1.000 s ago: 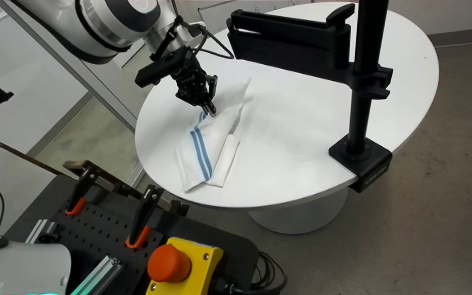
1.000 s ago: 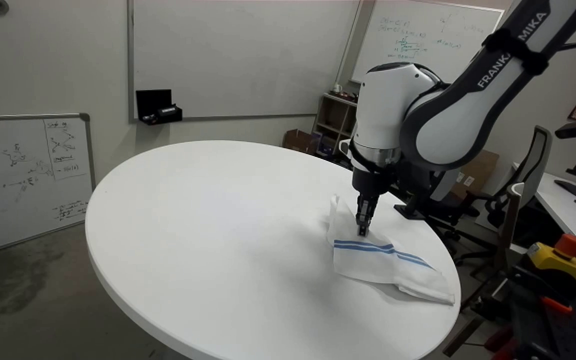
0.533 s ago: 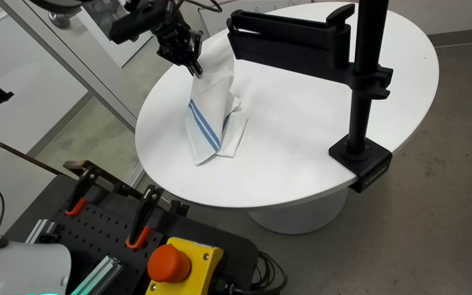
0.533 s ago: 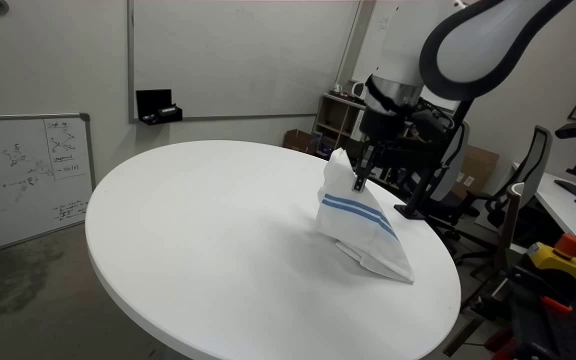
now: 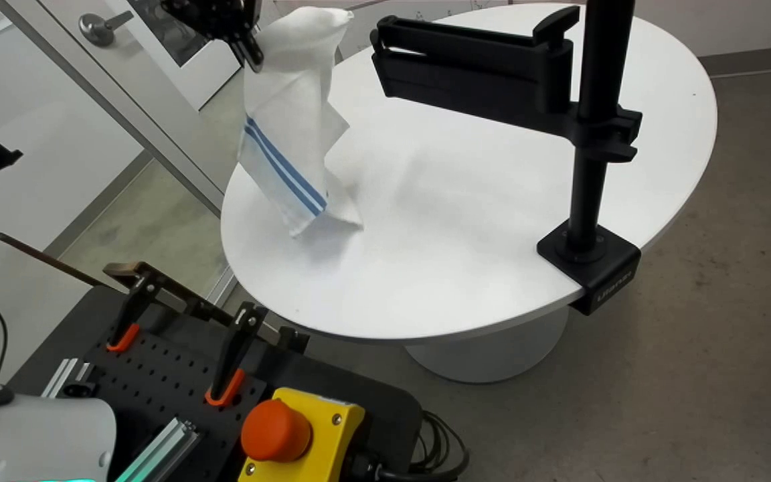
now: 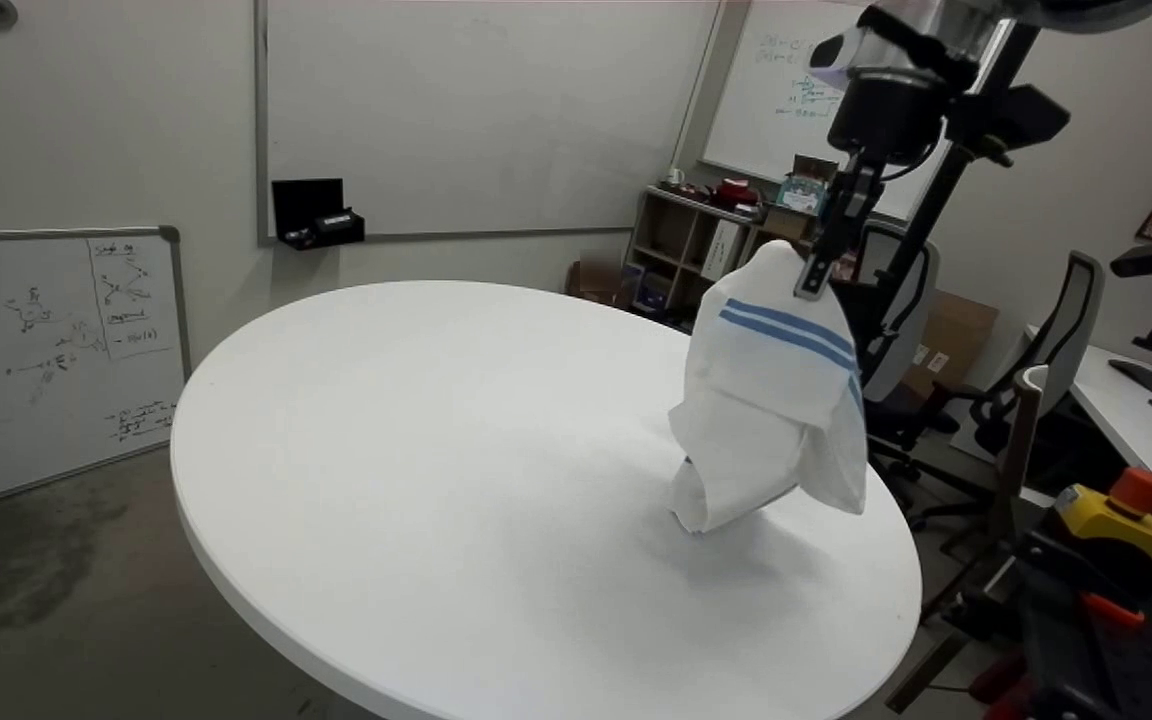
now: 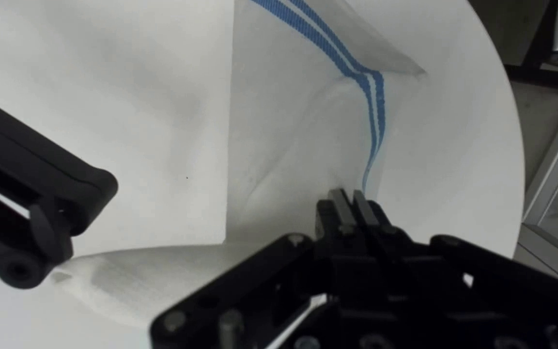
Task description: Take the cloth and hang it on the object
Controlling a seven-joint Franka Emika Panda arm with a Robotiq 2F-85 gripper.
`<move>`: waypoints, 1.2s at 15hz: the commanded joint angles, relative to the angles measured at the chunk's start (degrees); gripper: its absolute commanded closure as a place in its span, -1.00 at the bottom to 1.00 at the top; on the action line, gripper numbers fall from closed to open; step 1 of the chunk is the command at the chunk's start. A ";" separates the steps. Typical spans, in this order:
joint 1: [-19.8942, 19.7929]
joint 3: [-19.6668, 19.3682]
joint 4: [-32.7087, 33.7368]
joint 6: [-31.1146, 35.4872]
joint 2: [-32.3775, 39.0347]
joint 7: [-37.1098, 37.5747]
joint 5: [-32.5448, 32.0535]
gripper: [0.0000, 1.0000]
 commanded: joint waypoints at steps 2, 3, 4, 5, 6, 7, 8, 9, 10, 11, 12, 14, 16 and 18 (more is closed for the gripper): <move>0.86 -4.38 -2.35 -10.37 -12.98 -6.04 0.95 0.99; 0.91 -5.48 -1.78 -12.69 -14.90 -7.03 0.64 0.99; 1.05 -6.39 -1.49 -14.74 -16.80 -7.67 0.40 0.99; 1.19 -7.31 -1.00 -17.18 -18.68 -8.50 0.30 0.99; 1.20 -8.05 -0.69 -19.06 -20.23 -9.20 -0.18 0.99; 1.10 -8.59 -0.38 -20.91 -21.64 -9.65 -1.01 0.99; 0.83 -9.15 0.02 -22.18 -22.69 -9.82 -1.83 0.99; 0.68 -9.76 0.40 -23.34 -23.64 -9.66 -2.09 0.99; 0.43 -10.57 1.09 -24.18 -24.21 -9.36 -2.22 0.99; 0.22 -11.17 1.50 -24.43 -24.72 -8.95 -2.44 0.99; -0.02 -11.98 2.59 -25.03 -24.42 -8.68 -2.45 0.99; -0.50 -13.33 4.25 -25.21 -23.69 -8.14 -2.53 0.99; -1.03 -14.71 6.24 -24.83 -21.75 -7.56 -2.35 0.99; -1.32 -15.85 8.51 -24.50 -19.19 -7.14 -1.87 0.99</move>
